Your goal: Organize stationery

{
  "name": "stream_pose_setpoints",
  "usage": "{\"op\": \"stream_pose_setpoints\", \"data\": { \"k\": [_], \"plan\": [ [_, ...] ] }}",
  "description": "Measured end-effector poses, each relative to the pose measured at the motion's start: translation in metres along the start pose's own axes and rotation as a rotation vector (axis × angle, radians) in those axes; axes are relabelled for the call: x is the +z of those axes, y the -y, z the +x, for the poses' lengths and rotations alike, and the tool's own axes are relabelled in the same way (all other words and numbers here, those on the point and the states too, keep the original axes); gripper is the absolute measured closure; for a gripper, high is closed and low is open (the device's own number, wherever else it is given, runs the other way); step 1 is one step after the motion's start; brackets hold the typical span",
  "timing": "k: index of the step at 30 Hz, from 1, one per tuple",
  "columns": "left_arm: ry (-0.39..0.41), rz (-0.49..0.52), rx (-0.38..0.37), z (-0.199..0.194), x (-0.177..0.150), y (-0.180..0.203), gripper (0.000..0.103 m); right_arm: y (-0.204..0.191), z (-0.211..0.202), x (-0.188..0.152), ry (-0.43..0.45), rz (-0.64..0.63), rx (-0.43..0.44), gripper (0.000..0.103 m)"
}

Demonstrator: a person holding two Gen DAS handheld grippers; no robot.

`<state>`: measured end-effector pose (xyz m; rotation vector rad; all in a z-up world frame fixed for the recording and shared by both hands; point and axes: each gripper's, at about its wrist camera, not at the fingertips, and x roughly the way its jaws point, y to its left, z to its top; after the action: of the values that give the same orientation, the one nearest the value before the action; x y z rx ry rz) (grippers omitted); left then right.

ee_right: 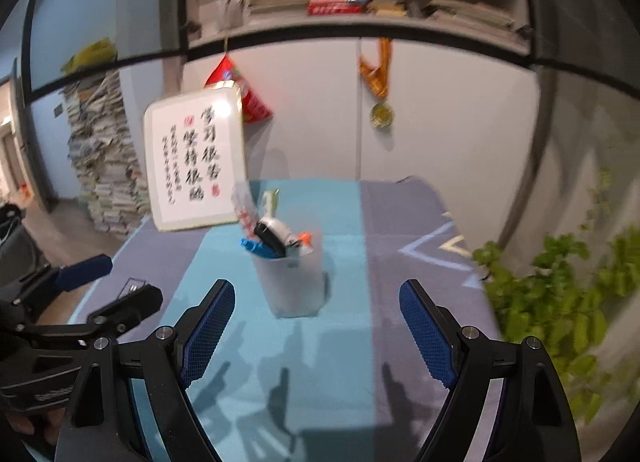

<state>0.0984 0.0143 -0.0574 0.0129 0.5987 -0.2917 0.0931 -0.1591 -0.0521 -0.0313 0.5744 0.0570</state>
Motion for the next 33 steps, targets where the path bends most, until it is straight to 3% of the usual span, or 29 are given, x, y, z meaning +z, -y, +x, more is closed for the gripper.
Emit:
{"op": "stream_pose_setpoints", "data": {
  "k": [6, 18, 21, 33],
  "plan": [
    [0.063, 0.031, 0.014, -0.038, 0.003, 0.022, 0.015, 0.005, -0.056, 0.007, 0.081, 0.031, -0.106, 0.017],
    [0.221, 0.062, 0.066, -0.119, 0.000, 0.045, 0.002, 0.010, -0.142, 0.003, 0.191, 0.114, -0.094, 0.017],
    [0.240, 0.068, 0.068, -0.134, -0.003, 0.051, 0.001, 0.007, -0.161, -0.003, 0.227, 0.113, -0.089, 0.008],
    [0.279, 0.073, 0.066, -0.164, -0.014, 0.061, 0.001, 0.003, -0.204, -0.017, 0.310, 0.109, -0.090, 0.007]
  ]
}}
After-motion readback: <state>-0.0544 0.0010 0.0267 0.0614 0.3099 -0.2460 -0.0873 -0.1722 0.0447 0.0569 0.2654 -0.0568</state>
